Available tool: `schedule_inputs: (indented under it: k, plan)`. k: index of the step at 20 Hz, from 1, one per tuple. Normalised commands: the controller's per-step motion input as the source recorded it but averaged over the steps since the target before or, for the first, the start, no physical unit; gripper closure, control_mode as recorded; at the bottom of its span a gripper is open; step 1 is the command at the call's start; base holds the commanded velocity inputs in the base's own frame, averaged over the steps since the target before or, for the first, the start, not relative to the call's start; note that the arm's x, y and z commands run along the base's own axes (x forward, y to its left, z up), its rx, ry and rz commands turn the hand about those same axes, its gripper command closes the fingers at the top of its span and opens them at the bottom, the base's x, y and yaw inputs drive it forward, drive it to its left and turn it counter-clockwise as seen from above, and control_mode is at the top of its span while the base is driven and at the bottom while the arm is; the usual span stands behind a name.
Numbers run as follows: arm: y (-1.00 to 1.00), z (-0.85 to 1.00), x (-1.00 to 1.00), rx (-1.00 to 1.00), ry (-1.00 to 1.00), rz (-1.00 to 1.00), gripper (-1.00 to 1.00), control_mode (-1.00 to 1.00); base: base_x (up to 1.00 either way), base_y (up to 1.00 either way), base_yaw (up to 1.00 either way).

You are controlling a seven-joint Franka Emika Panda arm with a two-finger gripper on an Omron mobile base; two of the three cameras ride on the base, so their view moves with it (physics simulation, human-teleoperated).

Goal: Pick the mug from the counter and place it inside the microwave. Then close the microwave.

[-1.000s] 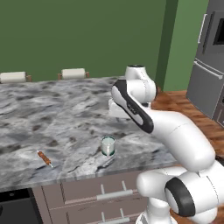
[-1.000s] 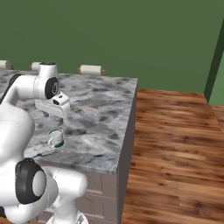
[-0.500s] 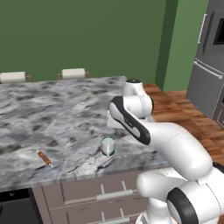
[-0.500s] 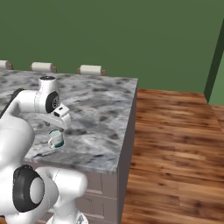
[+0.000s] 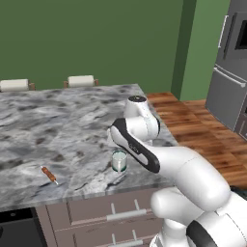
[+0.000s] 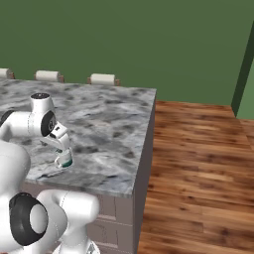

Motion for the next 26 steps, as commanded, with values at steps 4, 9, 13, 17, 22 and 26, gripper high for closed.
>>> schedule_inputs:
  k: [4,9,13,17,22,26]
  plan:
    - [0.43,-0.2,0.0,0.0,0.0,0.0,-1.0,-1.0,0.0,0.0,0.0]
    - [0.14,-0.3,0.03,0.0,0.0,0.0,-1.0,-1.0,0.0,0.0,0.0]
    - [-0.01,-0.06,0.0,0.0,0.0,0.0,-1.0,-1.0,0.0,0.0,0.0]
    - [-0.29,-0.22,0.02,0.0,0.0,0.0,-1.0,-1.0,0.0,0.0,0.0]
    - [-0.22,-0.18,0.09,0.0,0.0,0.01,-1.0,-1.0,0.0,0.0,0.0]
    - [-0.03,-0.16,0.1,0.0,0.0,0.02,-1.0,-1.0,0.0,0.0,0.0]
